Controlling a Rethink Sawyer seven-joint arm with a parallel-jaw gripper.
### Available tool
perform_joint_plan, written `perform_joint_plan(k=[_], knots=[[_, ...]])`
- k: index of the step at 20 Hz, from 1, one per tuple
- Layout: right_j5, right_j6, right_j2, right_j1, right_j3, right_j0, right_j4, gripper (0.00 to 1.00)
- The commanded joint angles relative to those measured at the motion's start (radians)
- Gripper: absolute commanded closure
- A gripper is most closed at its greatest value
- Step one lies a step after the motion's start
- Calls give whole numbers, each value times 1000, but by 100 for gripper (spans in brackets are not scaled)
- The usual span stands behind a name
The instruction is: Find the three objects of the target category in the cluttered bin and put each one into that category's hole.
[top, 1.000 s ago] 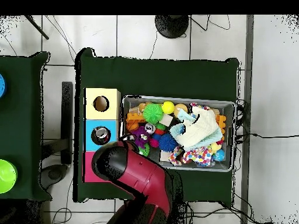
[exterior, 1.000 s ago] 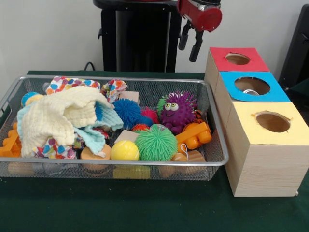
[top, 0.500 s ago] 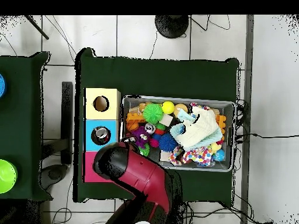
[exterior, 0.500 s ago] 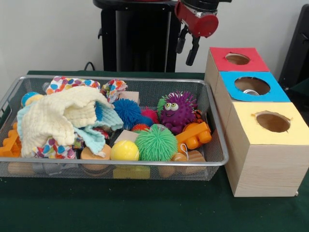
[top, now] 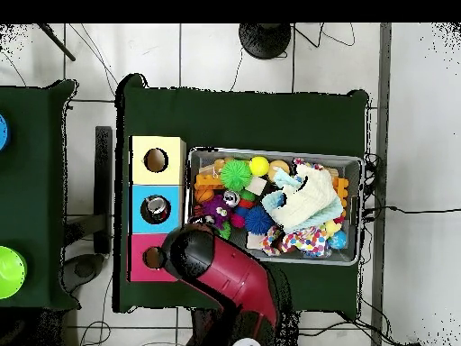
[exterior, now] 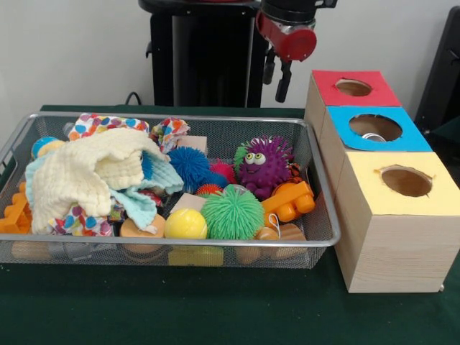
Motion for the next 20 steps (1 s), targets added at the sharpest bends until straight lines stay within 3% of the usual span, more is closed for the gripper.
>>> perform_joint_plan(k=[1, 4, 7, 12, 20], knots=[[-177, -37, 201, -23, 99, -66, -76, 0], [-250, -69, 171, 2, 27, -47, -187, 0], [-236, -93, 159, 10, -17, -35, -263, 0], [-244, -140, 228, -15, -33, -87, -389, 0], [-246, -246, 350, -39, -110, -160, -660, 0]])
